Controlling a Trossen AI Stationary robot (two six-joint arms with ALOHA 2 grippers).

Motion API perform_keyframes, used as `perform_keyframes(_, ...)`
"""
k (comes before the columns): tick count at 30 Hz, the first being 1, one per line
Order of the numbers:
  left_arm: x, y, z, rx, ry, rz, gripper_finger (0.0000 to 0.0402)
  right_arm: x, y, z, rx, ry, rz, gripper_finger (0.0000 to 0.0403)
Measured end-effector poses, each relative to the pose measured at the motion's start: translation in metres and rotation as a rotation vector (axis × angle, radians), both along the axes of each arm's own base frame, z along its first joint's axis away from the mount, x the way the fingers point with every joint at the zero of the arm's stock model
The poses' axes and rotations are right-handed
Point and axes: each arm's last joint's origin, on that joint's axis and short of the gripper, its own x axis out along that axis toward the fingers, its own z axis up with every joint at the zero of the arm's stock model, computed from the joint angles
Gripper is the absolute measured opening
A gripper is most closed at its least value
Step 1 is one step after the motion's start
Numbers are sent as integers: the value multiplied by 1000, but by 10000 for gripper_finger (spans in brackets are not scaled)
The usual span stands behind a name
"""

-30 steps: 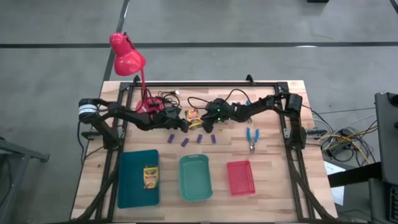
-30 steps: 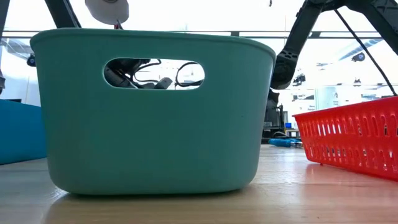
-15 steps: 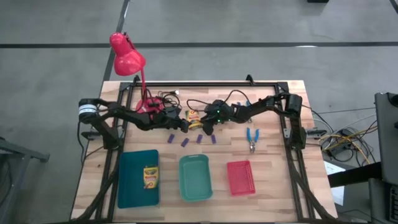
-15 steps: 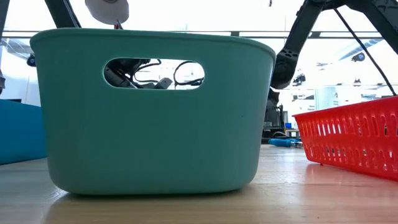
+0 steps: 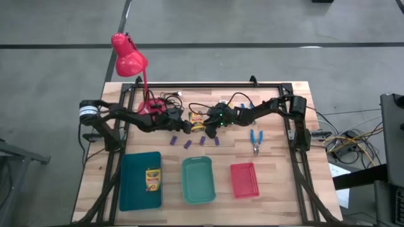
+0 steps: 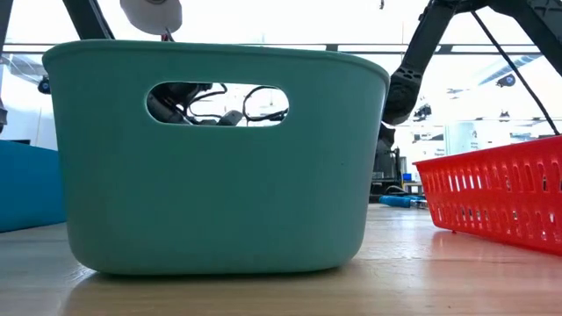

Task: Pick & Place School Supplies
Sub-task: Put the crayon box into the blue bin

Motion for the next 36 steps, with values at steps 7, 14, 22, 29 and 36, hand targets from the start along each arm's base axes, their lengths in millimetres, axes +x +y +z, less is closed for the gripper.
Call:
perform_keyframes(7,-12,3,15,-6,23,68,135,0,0,0,-1,3,-2,68)
perform_keyframes(14,-22,5,18,-88,69,133,135,0,0,-1,-1,5,-3,68)
perform_keyframes(22,-17,9,-1,-77,117,155,135,-2,0,-2,5,30,-5,68)
perform_keyframes(29,-7,12,-13,-101,77,135,135,-3,0,-3,7,39,-7,68)
perform_keyframes(36,-5,14,-14,-116,70,150,135,-3,0,-4,6,42,-8,68)
